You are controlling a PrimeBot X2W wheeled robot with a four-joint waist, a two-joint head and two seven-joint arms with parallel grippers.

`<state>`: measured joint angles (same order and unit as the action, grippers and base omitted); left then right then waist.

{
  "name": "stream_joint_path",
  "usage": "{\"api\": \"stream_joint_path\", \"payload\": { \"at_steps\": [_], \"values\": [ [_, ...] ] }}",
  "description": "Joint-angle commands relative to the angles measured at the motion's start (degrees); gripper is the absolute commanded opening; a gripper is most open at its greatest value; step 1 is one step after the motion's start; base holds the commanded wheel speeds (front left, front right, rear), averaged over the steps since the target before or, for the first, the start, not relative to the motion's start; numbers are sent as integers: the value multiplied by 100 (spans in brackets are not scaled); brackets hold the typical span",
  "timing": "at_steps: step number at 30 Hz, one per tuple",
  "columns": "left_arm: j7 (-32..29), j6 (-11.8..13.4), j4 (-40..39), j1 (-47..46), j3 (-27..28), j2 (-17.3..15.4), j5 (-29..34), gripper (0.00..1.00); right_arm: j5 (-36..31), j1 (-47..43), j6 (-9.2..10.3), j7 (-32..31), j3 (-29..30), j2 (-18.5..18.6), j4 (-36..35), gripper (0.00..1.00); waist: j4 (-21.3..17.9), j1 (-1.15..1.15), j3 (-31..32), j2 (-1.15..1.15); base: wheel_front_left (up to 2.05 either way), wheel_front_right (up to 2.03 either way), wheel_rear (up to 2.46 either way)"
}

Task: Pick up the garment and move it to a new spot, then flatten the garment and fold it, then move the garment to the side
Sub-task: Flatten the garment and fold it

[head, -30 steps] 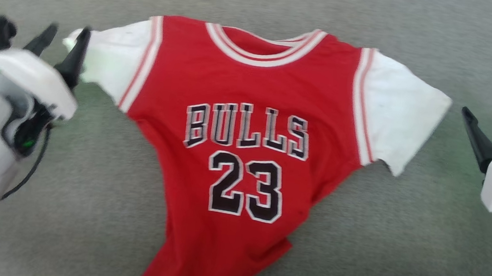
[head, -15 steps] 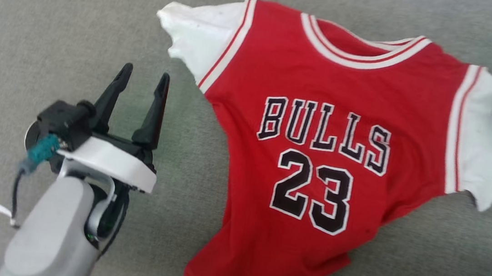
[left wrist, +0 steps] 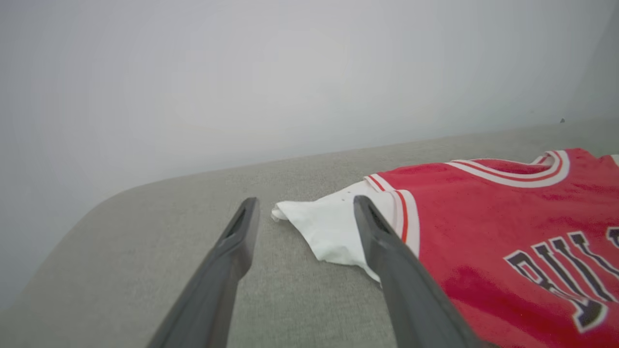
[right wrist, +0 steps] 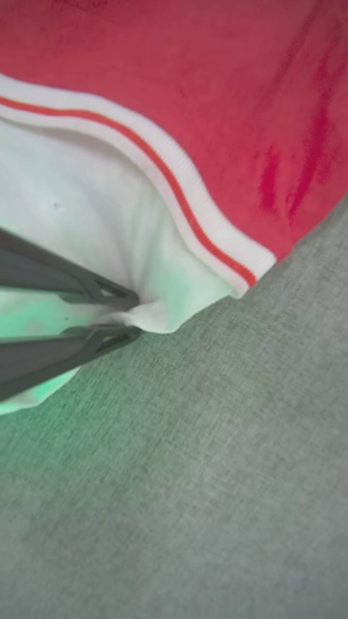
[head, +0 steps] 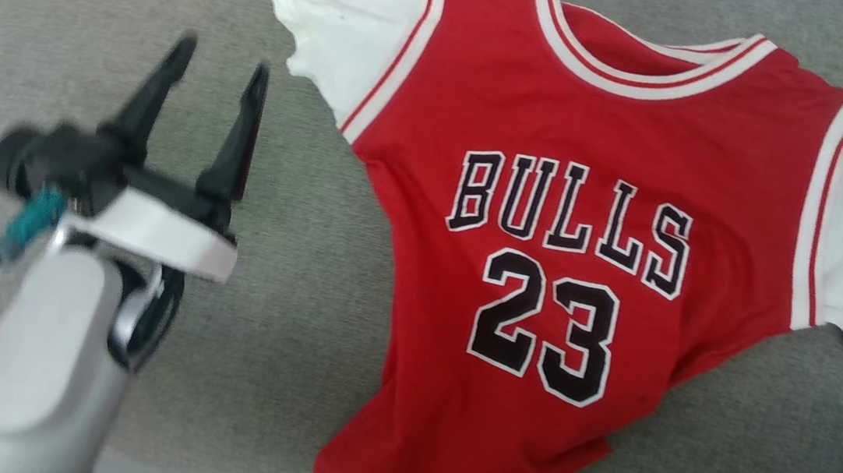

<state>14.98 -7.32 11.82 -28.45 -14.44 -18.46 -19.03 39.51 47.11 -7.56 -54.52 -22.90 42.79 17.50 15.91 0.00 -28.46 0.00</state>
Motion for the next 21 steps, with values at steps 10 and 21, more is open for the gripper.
{"api": "stream_joint_path", "payload": {
  "at_steps": [10,21],
  "values": [
    [-1177,-5,902,-2845,-2522,-1603,-2131,100,-197,220,20,-134,-523,-457,29,0,-568,0,-426,0,0,0,0],
    [-4163,-6,1548,-5210,-5237,-2450,-4680,100,-260,656,28,-279,-1019,-607,-102,0,-1015,0,-919,0,0,0,0]
  ]
}}
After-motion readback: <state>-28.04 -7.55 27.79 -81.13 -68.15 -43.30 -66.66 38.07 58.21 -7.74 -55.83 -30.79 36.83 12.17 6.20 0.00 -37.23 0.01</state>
